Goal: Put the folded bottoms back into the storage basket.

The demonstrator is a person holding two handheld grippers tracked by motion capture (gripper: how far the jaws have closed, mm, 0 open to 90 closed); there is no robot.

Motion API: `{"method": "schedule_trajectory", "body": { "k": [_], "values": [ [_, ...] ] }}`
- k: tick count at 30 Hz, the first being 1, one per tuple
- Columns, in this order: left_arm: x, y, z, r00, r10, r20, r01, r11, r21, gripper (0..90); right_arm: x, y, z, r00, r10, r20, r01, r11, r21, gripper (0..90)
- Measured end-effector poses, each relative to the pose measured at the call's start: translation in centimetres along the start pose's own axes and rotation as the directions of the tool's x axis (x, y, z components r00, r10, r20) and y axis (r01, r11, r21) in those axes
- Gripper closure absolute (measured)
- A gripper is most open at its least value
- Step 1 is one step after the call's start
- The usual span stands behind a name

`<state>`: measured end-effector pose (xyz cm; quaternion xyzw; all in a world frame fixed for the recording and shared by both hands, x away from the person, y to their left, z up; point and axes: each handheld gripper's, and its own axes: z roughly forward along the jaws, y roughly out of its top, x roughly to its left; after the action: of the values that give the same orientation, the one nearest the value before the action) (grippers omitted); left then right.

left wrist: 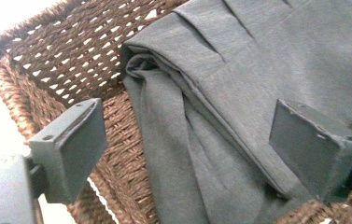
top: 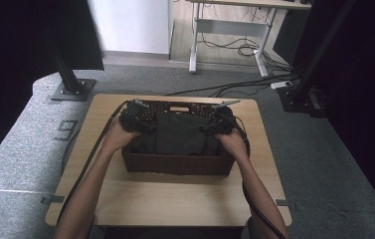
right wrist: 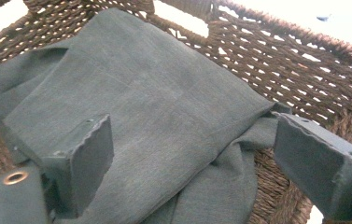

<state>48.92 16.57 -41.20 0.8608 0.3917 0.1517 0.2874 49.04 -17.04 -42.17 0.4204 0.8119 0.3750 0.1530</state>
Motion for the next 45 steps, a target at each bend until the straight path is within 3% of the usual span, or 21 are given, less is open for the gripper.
{"method": "schedule_trajectory", "body": {
  "k": [3, 6, 18, 27, 33, 40, 45],
  "values": [
    [0.0, -0.4, -0.6, 0.9999, -0.003, 0.013, 0.003, 0.9998, -0.021, 7.1, 0.4, -0.2, -0.4, 0.9997, -0.023, -0.003, 0.023, 1.0, 0.008, 2.3],
    [0.0, -0.8, -1.4, 0.9997, -0.007, 0.024, 0.008, 0.9987, -0.051, 5.2, 0.8, -0.4, -0.9, 0.9984, -0.056, 0.0, 0.056, 0.998, -0.001, 0.1],
    [-0.7, -2.5, -3.9, 0.9987, 0.027, 0.044, -0.021, 0.9915, -0.128, 0.7, 2.0, -1.2, -3.3, 0.9945, -0.1, -0.03, 0.099, 0.994, -0.045, 0.0],
    [-1.8, -4.6, -5.6, 0.997, 0.07, 0.034, -0.063, 0.9835, -0.17, 0.0, 2.2, -2.7, -5.7, 0.991, -0.133, -0.018, 0.131, 0.987, -0.089, 0.0],
    [-2.6, -6.7, -6.2, 0.996, 0.075, 0.048, -0.065, 0.9782, -0.198, 0.0, 2.4, -4.8, -7.1, 0.9902, -0.14, -0.01, 0.138, 0.986, -0.099, 0.0],
    [-3.5, -10.3, -5.6, 0.9972, 0.073, 0.019, -0.068, 0.9768, -0.203, 0.0, 2.5, -8.1, -7.6, 0.9903, -0.139, 0.005, 0.139, 0.986, -0.096, 0.0],
    [-3.7, -13.4, -4.1, 0.9982, 0.058, 0.015, -0.054, 0.9824, -0.179, 0.0, 2.2, -10.9, -7.1, 0.9931, -0.116, 0.016, 0.117, 0.989, -0.093, 0.0]
  ]
}}
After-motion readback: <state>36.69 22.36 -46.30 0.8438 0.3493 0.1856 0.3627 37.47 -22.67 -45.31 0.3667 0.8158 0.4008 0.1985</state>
